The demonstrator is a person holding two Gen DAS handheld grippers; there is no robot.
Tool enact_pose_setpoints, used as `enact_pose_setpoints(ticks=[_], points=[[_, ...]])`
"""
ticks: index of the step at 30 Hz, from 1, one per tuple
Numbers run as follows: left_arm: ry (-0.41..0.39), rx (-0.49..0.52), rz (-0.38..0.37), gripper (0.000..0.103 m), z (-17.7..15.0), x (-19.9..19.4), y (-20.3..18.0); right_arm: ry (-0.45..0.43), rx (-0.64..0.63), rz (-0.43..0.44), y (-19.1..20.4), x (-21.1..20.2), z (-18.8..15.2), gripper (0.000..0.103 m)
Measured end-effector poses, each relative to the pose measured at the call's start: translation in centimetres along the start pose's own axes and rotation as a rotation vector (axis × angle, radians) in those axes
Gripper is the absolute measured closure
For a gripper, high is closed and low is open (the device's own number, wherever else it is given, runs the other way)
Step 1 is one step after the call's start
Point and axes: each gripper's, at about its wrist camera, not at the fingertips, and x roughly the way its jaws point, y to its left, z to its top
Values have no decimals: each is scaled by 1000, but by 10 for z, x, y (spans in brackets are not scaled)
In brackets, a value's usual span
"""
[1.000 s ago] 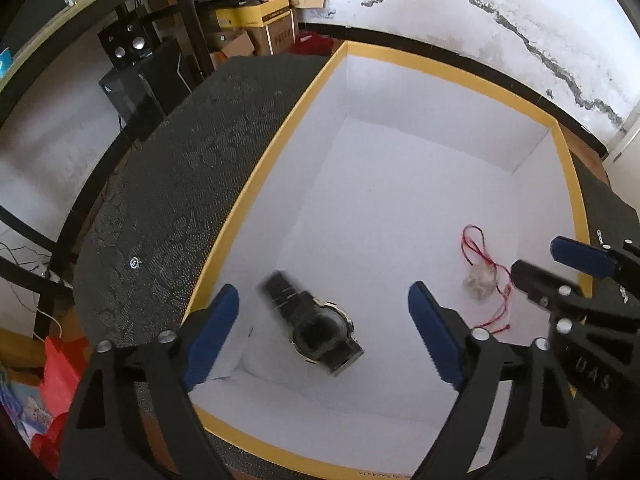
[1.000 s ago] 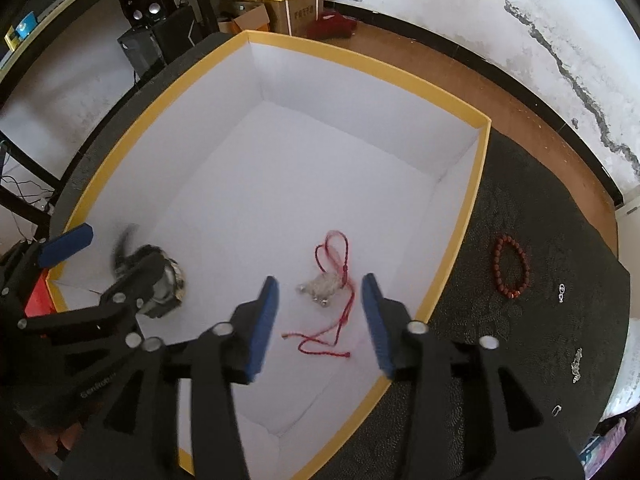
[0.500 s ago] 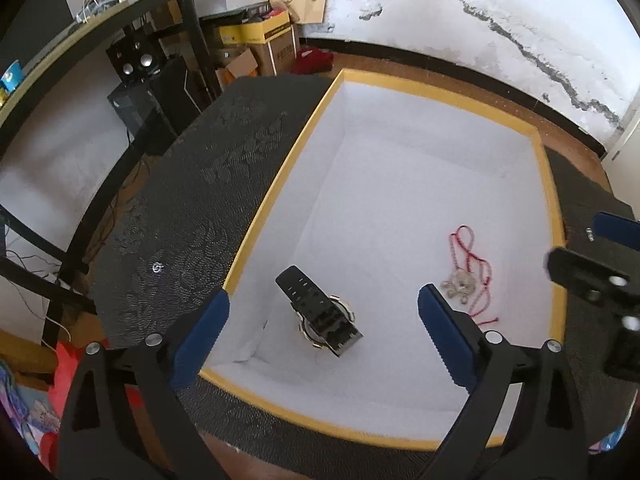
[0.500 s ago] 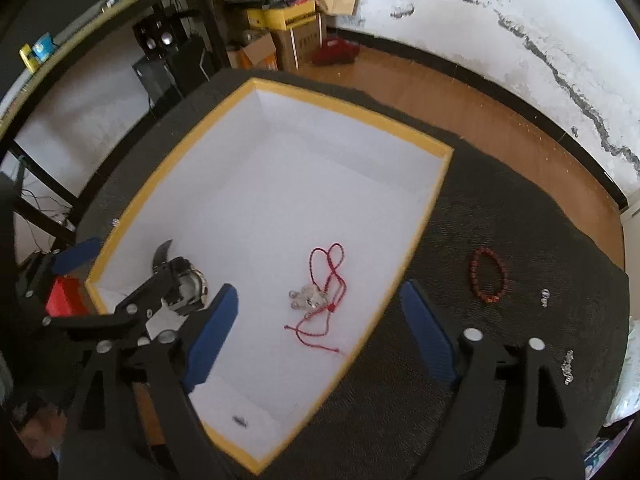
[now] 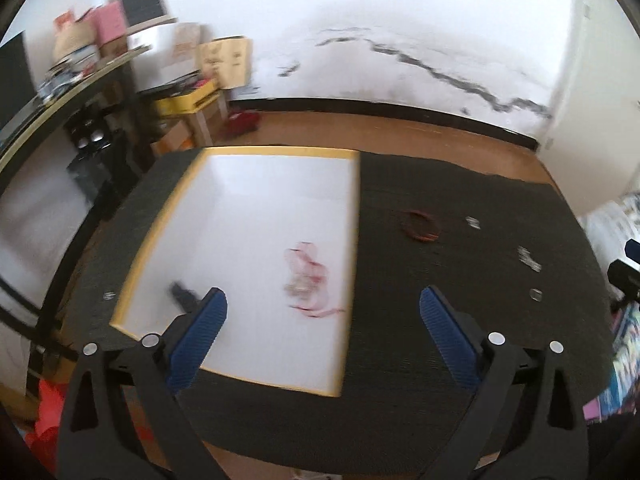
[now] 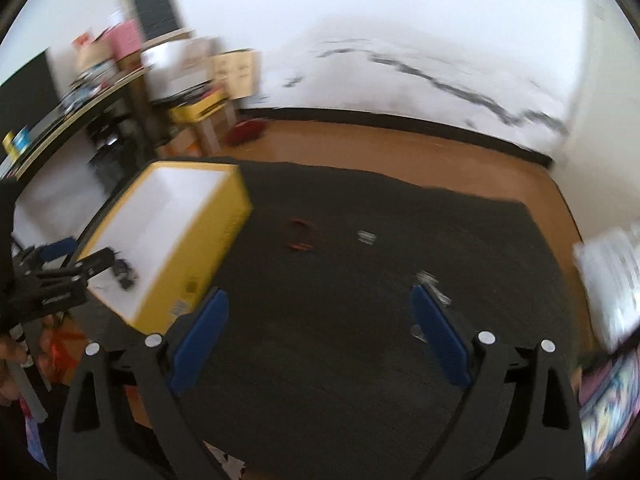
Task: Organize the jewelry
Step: 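Move the left tool back over the rug to the red bead bracelet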
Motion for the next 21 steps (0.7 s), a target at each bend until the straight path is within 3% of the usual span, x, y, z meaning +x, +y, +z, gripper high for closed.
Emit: enact_pose_setpoints(ticks=[4, 11, 21], points=[[4, 47, -49, 8, -5, 10, -47, -3, 36, -86, -47, 1, -26, 13], [35, 109, -80, 8, -12, 41, -103, 24, 86, -114, -87, 26, -56, 13], [60, 134, -73, 8, -18, 73, -120, 34, 70, -104, -97, 46, -64, 13]])
